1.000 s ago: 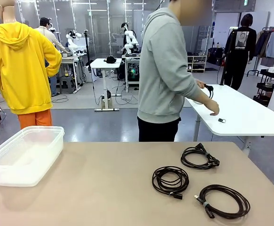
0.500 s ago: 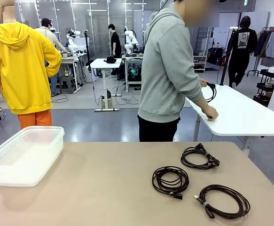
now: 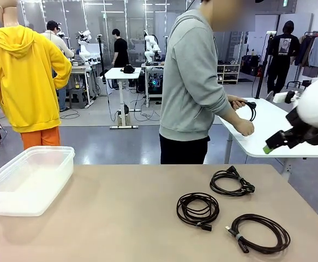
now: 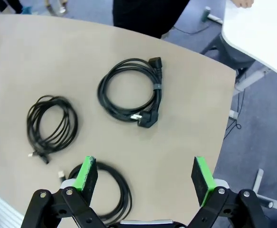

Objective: Organize and store the cables.
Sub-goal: Place the Power Cable into the Organizing box.

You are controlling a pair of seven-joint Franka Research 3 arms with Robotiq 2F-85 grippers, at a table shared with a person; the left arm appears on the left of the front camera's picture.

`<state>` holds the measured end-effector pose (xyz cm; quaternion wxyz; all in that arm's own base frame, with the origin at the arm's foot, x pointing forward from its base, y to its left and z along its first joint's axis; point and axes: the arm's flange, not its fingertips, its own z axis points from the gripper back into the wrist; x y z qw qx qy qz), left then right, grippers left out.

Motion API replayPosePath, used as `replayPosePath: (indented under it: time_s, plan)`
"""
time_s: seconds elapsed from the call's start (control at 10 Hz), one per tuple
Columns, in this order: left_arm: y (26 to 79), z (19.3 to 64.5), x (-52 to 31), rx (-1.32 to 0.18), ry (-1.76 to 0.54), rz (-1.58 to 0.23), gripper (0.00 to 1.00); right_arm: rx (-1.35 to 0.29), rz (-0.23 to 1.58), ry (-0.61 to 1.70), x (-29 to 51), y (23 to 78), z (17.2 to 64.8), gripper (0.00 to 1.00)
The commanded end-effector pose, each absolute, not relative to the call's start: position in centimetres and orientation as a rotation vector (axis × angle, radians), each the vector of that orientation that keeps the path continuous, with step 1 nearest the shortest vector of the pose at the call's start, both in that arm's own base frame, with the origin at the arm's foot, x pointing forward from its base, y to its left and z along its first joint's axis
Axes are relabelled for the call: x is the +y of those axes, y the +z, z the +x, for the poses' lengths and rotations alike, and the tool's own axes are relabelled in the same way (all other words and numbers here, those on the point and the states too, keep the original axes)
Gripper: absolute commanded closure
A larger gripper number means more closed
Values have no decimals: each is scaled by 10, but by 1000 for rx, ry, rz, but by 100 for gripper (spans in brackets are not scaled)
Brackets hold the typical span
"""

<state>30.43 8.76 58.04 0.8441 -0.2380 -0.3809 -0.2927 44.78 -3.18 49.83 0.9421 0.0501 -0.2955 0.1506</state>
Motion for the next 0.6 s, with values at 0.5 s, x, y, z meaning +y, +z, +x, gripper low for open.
replayPosePath:
  time_s: [0.5]
  plan:
    - [582,305,87,-809,-626,-504,0,-603,102,307,-32,498,448,0]
